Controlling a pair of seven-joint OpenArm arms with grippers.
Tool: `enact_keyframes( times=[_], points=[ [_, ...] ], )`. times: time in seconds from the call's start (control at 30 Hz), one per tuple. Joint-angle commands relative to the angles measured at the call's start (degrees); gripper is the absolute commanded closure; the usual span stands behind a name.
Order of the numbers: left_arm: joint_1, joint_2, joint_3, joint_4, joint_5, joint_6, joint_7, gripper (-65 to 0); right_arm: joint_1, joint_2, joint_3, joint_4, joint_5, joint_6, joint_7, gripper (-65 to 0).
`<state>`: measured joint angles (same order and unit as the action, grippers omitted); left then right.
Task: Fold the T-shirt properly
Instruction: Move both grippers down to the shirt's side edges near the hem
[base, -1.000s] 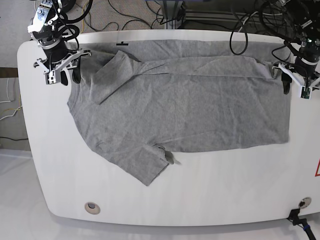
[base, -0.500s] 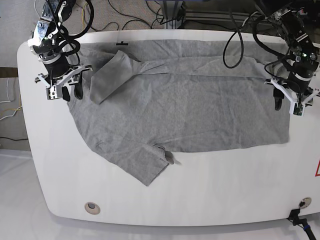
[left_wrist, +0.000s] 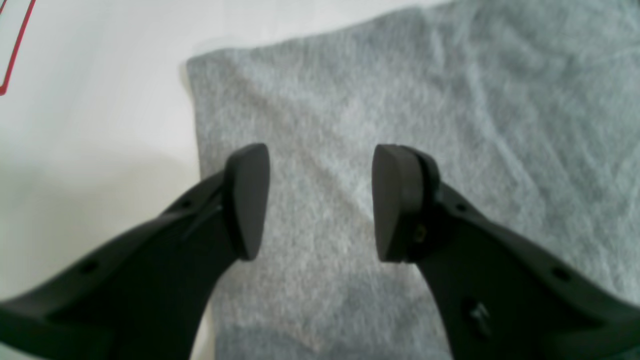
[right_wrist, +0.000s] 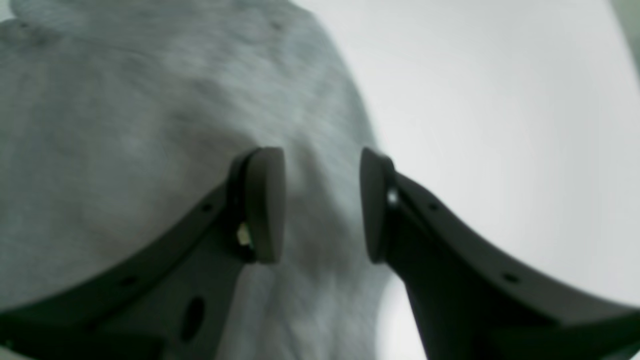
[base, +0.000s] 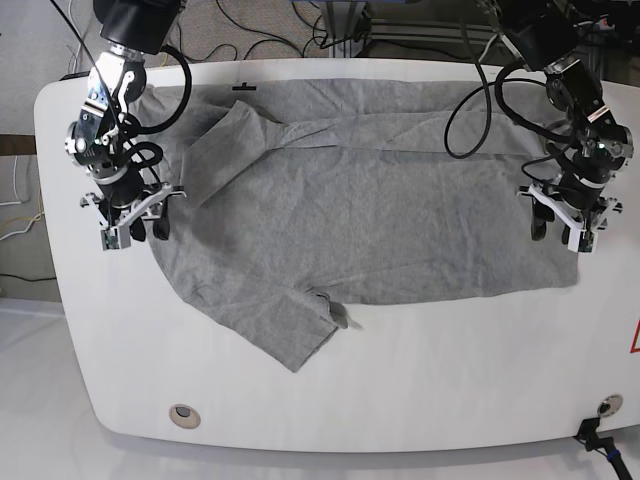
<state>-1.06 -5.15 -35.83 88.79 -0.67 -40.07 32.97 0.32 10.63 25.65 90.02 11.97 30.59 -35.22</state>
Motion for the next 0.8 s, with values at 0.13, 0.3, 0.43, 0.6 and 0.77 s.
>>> enact_keyframes(
  times=[0.13, 0.3, 0.43, 0.6, 0.77],
  points=[
    [-5.05, -3.42, -0.08, -7.61, -0.87, 0.07, -1.89, -31.7, 8.43, 0.93, -0.64, -9.09, 0.47, 0.22, 1.33, -24.0],
    [-9.09, -5.45, 0.01, -15.17, -0.96, 0.07, -1.98, -31.7, 14.23, 3.3, -4.24, -18.24, 0.47, -0.13, 3.27, -24.0],
    [-11.29, -6.06, 0.01, -16.4, -0.87, 0.07, -2.07, -31.7, 19.6, 3.39, -4.42, -25.89, -3.22, 0.05, 6.43, -24.1],
    [-14.37, -6.5, 1.86, -22.2, -0.87, 1.79, -2.42, -31.7, 24.87, 3.3, -4.42, -33.89, -6.82, 0.14, 9.86, -24.4],
    [-16.74, -7.2, 2.82, -31.43, -0.87, 2.14, -8.58, -31.7, 28.56, 4.71, -4.51, -40.04, -6.82, 0.22, 12.32, -24.5]
  ],
)
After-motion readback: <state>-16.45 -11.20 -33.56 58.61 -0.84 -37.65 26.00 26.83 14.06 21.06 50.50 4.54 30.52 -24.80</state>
